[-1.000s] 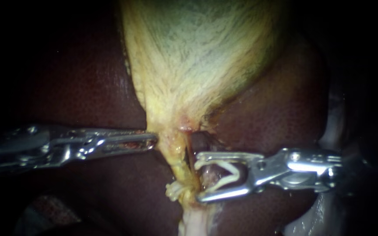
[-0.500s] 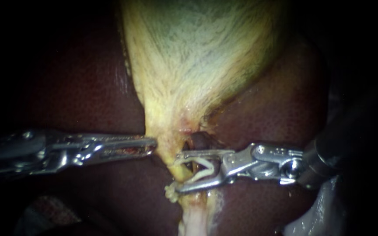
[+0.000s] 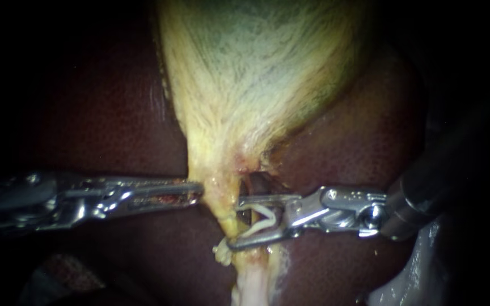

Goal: Clipping third clip left tube

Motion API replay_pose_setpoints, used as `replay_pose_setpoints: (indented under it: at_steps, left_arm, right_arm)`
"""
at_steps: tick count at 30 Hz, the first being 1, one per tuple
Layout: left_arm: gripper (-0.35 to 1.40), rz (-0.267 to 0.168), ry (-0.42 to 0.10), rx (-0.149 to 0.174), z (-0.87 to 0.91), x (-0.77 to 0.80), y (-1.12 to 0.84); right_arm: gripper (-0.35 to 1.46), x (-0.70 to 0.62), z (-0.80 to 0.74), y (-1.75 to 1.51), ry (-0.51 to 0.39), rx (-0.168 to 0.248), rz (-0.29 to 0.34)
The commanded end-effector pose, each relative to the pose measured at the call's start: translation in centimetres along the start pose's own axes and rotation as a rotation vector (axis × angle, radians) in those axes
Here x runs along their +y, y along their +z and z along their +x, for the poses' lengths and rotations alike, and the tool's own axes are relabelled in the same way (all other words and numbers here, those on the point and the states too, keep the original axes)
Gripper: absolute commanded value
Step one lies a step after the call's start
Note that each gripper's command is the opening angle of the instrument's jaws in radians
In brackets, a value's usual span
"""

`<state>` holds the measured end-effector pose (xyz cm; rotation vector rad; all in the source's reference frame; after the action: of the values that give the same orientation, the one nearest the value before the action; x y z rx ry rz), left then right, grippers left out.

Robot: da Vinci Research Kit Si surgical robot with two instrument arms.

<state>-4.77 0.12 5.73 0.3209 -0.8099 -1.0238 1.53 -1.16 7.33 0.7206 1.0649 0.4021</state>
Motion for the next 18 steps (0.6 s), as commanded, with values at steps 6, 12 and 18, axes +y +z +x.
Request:
replay_pose_setpoints:
  at_steps: [6, 12, 18]
  left_arm:
    - [-0.35, -0.001, -0.001, -0.004, 0.0, 0.0, 0.03]
    - [-0.35, 0.0, -0.003, -0.003, -0.02, -0.02, 0.07]
    - [-0.35, -0.001, -0.003, -0.004, -0.03, -0.02, 0.08]
  right_arm:
    - [0.53, -0.17, 0.02, 0.09, 0.026, -0.009, 0.066]
    - [0.52, -0.18, 0.08, 0.22, 0.02, -0.006, 0.126]
    - [0.52, -0.17, 0.14, 0.24, 0.016, 0.019, 0.13]
